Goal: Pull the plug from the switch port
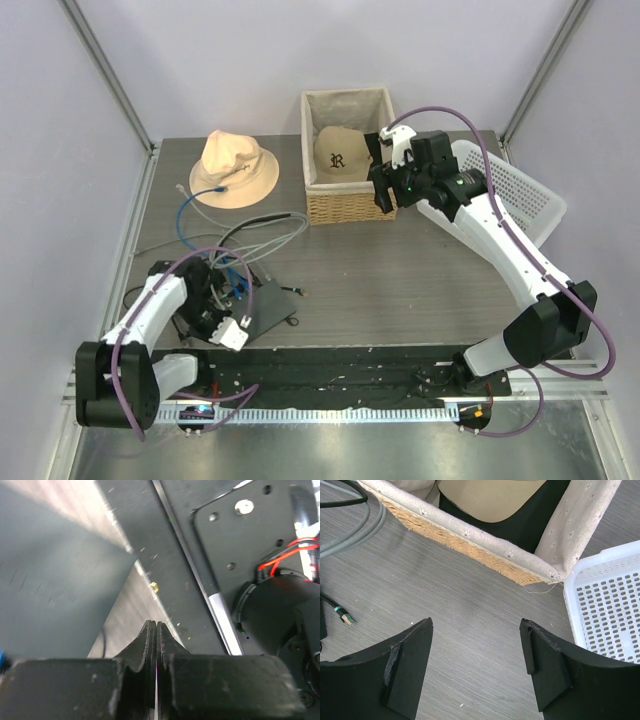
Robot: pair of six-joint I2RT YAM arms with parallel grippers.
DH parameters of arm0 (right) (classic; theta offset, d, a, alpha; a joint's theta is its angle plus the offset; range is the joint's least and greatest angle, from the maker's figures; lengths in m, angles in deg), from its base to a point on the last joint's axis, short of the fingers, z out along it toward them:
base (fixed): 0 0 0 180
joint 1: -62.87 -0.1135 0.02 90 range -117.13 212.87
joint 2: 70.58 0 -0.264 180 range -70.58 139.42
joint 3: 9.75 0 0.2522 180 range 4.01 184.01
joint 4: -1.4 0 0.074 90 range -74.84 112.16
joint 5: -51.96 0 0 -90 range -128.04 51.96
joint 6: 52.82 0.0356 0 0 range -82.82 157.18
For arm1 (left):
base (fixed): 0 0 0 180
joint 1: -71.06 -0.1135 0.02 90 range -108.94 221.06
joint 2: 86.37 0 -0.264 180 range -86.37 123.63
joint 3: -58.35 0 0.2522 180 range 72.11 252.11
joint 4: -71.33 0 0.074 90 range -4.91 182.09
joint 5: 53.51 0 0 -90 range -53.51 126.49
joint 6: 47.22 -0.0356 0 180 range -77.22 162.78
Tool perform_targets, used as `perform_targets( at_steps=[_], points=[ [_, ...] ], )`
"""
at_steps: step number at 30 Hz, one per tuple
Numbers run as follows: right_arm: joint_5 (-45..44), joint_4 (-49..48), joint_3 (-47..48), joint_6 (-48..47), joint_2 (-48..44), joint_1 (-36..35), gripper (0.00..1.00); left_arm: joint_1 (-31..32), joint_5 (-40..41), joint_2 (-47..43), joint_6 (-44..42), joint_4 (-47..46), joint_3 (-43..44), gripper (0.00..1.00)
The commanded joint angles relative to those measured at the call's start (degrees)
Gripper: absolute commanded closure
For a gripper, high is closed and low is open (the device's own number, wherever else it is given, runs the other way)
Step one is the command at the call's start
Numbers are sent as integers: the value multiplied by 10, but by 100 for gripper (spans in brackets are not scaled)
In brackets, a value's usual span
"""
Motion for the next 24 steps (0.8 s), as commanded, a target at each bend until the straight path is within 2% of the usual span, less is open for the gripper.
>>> perform_targets(
  at_steps=[1, 3, 8, 9, 11, 14, 16, 18, 19, 21, 22, 24],
  points=[
    [3, -17, -9, -11, -24, 2, 22, 56, -4, 35, -155, -29, -6, 100],
    [0, -22, -12, -11, -26, 3, 22, 85, -26, 49, -102, -91, -8, 100],
    [-7, -25, -27, -13, -31, 5, 22, 142, -123, 53, -76, -201, -27, 100],
    [-12, -29, -31, -13, -33, 5, 22, 177, -129, 63, -48, -266, -40, 100],
    [-13, -31, -43, -11, -39, 7, 22, 210, -143, 83, -8, -335, -46, 100],
    [-14, -28, -52, -8, -48, 13, 22, 287, -133, 146, 98, -494, -27, 100],
    [-19, -24, -60, -10, -51, 15, 22, 349, -118, 202, 207, -556, 7, 100],
    [-20, -23, -66, -11, -57, 19, 22, 403, -95, 244, 267, -616, 63, 100],
    [-19, -23, -73, -11, -60, 22, 22, 421, -86, 293, 326, -631, 86, 100],
    [-20, -24, -78, -12, -64, 22, 22, 469, -53, 342, 376, -662, 156, 99],
    [-21, -24, -81, -13, -66, 23, 22, 484, -42, 377, 439, -676, 179, 99],
    [-21, -24, -87, -17, -73, 25, 22, 514, -22, 408, 494, -697, 239, 98]
  ],
)
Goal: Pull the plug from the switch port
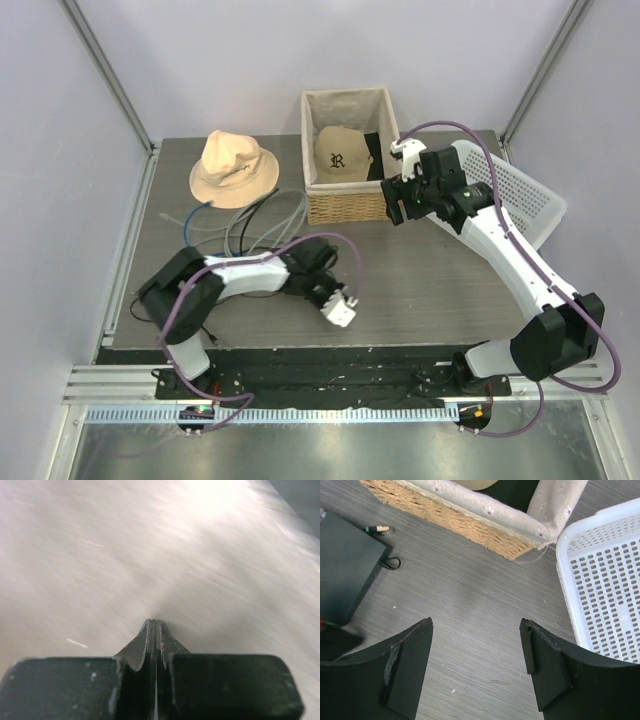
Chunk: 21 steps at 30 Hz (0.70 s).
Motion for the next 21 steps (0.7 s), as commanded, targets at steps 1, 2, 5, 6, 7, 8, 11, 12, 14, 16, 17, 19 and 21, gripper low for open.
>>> perform_targets(
  at_steps=[1, 2, 5, 6, 7, 8, 11, 12, 14, 16, 17, 19, 21],
  points=[
    [-9, -15, -11, -10, -34, 6, 22, 60, 88, 81, 203, -146, 89, 98],
    [-10, -15, -11, -10, -37, 8, 22, 65, 90, 81, 243, -147, 99, 97],
    [-9, -14, -19, -14, -53, 10, 22, 71, 90, 26, 298, -149, 92, 94],
    [-10, -14, -22, -17, -56, 11, 22, 71, 98, 5, 313, -150, 76, 93],
    [-9, -14, -33, -19, -65, 11, 22, 72, 119, -13, 332, -149, 70, 90],
    [-5, -13, -40, -20, -69, 11, 22, 70, 129, -31, 347, -135, 65, 89],
    [9, -11, -62, -19, -83, 11, 22, 59, 156, -110, 415, -93, 59, 86],
    [17, -10, -69, -18, -84, 11, 22, 56, 160, -145, 460, -79, 66, 84],
    [23, -2, -71, -15, -86, 10, 22, 52, 178, -179, 509, -42, 77, 79],
    [36, 1, -72, -9, -85, 11, 22, 49, 198, -214, 580, -24, 87, 67],
    [44, 5, -73, -5, -82, 11, 22, 49, 211, -221, 601, -12, 88, 63],
    [71, 10, -72, -2, -75, 11, 22, 48, 266, -231, 654, -1, 92, 52],
    [94, 19, -70, -16, -59, 10, 22, 38, 280, -229, 671, 29, 107, 49]
  ],
)
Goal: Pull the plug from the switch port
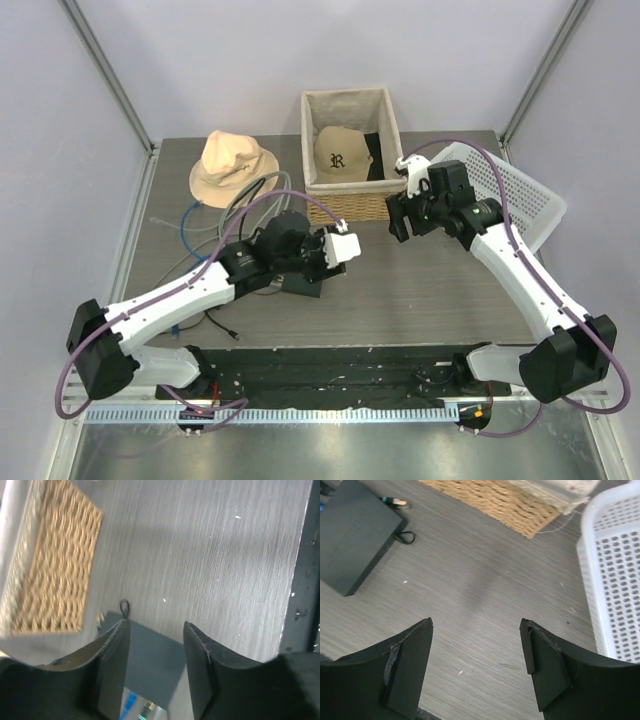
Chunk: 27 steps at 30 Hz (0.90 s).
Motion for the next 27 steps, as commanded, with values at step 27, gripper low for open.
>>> perform_targets(
  at_steps=[27],
  points=[
    [190, -199, -37, -141, 151, -25, 11, -276, -60, 338, 264, 209, 315, 25]
  ],
)
